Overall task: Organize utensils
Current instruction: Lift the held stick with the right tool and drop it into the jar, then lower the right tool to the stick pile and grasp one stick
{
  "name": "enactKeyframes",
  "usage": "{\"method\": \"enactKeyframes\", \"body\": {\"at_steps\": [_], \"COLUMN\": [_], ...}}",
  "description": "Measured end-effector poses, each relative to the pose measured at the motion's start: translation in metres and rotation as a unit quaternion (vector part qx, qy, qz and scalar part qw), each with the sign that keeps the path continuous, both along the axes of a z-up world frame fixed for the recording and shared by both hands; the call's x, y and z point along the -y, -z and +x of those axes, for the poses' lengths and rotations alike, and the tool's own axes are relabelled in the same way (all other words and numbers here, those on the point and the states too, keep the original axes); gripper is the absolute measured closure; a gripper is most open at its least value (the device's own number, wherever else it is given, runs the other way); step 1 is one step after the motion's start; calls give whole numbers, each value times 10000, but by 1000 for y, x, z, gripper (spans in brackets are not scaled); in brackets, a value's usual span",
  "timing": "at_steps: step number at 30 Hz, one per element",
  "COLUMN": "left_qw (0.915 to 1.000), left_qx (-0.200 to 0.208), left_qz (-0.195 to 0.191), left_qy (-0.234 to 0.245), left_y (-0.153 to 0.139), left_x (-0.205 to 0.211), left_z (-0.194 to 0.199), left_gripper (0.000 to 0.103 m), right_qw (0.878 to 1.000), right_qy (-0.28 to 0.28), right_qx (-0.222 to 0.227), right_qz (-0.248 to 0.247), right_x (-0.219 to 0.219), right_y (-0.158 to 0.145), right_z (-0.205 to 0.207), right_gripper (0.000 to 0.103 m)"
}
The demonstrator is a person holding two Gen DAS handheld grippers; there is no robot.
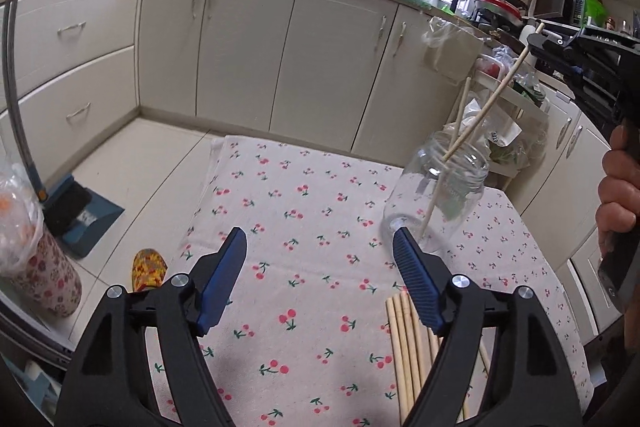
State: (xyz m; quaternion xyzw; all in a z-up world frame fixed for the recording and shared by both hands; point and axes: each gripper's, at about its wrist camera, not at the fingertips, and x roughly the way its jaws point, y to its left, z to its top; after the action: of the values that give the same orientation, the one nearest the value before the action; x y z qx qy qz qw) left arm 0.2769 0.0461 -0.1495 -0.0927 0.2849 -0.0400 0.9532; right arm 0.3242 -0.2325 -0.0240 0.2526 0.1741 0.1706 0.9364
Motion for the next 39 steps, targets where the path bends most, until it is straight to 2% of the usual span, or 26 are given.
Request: {"method": "enactKeyframes", "body": {"at_steps": [8,20,22,24,25,27,28,30,32,33,36,39], "left_qw": [9999,9996,9996,9995,9995,9995,9994,9991,9987,9986,9986,9986], "left_qx": [-107,-216,-241,-261,-263,-272,-290,-341,-415,-435,-436,-436], "left_qz": [-98,-134,-147,-157,-161,-181,-194,-222,-261,-279,-264,-245], "left_qy": [6,94,70,37,21,-21,-48,-85,-124,-138,-147,-142], "left_y": [0,3,4,5,6,8,9,12,16,17,16,16], "left_x": [4,11,10,7,5,1,-1,-5,-8,-8,-8,-9], "left_z": [3,-1,-1,-1,-1,-2,-2,-2,-1,-2,-4,-6], "left_gripper": [31,31,31,31,31,30,30,29,29,29,29,28], "right_qw": [9998,9998,9997,9985,9964,9874,9829,9641,9462,9411,9308,9239], "right_qy": [55,195,232,194,127,-127,-261,-628,-895,-924,-931,-865], "right_qx": [176,65,-60,-498,-814,-1533,-1745,-2338,-2801,-2908,-3039,-2870], "right_qz": [41,57,4,-146,-215,-379,-532,-1089,-1349,-1454,-1806,-2379], "right_x": [8,13,16,19,20,19,16,-2,-14,-17,-27,-40], "right_y": [-15,-11,-8,4,15,50,63,100,135,144,161,165], "right_z": [-9,4,5,7,7,-2,-7,-21,-35,-38,-45,-46], "right_gripper": [97,97,97,97,96,81,77,77,84,88,90,94]}}
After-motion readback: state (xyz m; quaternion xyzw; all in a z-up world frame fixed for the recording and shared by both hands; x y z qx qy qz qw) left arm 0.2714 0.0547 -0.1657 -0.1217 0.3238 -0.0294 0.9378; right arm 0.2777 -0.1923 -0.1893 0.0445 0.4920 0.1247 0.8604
